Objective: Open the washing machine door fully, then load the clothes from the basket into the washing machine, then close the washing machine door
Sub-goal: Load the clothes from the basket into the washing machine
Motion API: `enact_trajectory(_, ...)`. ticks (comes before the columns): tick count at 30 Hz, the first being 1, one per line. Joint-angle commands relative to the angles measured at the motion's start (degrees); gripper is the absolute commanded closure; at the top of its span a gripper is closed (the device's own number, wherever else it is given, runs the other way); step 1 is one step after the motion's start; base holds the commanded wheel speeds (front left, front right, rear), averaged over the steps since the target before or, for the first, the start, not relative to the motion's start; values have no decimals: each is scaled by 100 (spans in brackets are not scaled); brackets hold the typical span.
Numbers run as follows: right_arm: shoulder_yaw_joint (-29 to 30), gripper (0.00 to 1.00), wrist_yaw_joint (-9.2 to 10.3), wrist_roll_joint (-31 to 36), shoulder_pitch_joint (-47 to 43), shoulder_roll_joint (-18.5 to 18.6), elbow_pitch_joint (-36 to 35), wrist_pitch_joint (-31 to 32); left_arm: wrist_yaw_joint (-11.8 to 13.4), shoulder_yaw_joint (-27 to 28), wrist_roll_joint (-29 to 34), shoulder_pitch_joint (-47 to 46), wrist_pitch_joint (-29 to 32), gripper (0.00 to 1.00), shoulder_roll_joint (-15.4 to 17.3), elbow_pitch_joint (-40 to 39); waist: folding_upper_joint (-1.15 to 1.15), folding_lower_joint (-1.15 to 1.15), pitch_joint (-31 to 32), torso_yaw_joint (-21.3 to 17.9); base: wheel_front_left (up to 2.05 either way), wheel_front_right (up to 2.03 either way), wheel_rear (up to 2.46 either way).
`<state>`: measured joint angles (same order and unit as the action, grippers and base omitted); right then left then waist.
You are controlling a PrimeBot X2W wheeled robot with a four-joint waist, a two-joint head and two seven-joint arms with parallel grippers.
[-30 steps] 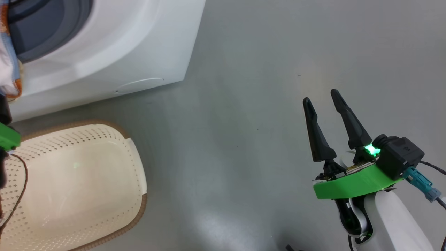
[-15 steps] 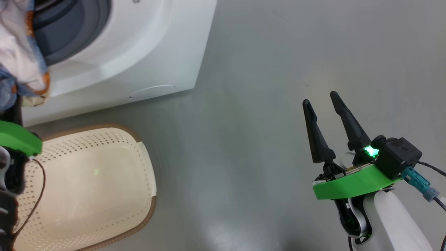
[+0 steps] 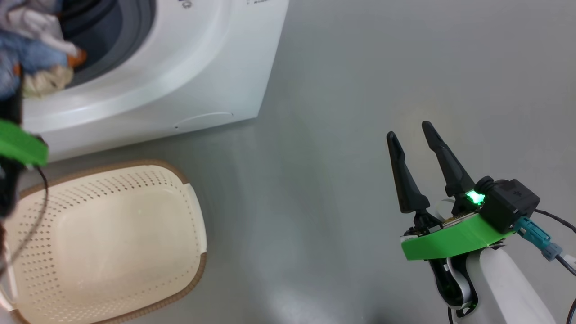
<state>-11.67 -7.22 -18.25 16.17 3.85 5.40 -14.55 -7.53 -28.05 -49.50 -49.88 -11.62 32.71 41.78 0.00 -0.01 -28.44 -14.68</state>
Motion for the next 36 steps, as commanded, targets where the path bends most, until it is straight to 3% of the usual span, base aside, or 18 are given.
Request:
enact_trajectory(1,-151,0,-26,-71,-9,9,-171,-45,4,121,125,-549,105,100,340,5,0,1,-297,-167,0,0,0)
enact_trajectory(7,-208,0,-26,-56,-2,-65,-301,-45,4,-38,335,-1712,494,100,464,531,0,1,-808,-516,0,0,0)
enact_trajectory(20,-335,0,-26,-235,-139,-96,-568,-45,112,-180,825,-3628,474,99,543,1714,0,1,-1342,-1085,0,0,0)
enact_trajectory(21,-336,0,-26,-241,-151,-96,-578,-45,117,-227,864,-3723,580,71,530,1810,0,1,-1341,-1100,0,0,0)
enact_trajectory(22,-336,0,-26,-241,-151,-96,-578,-45,117,-227,864,-3723,580,71,530,1810,0,1,-1341,-1100,0,0,0)
enact_trajectory(23,-339,0,-26,-246,-163,-96,-588,-45,128,-286,910,-3825,726,43,522,1914,0,1,-1338,-1112,0,0,0)
enact_trajectory(24,-343,0,-26,-249,-174,-96,-596,-45,147,-364,981,-3932,894,0,524,2015,0,1,-1335,-1122,0,0,0)
enact_trajectory(31,-329,0,-26,-269,-204,-97,-592,-45,122,-689,1061,-4336,2367,0,375,2583,0,1,-1258,-1069,0,0,0)
enact_trajectory(36,-314,0,-26,-274,-117,-97,-546,-45,48,-573,776,-4169,2358,0,277,2635,0,1,-1173,-939,0,0,0)
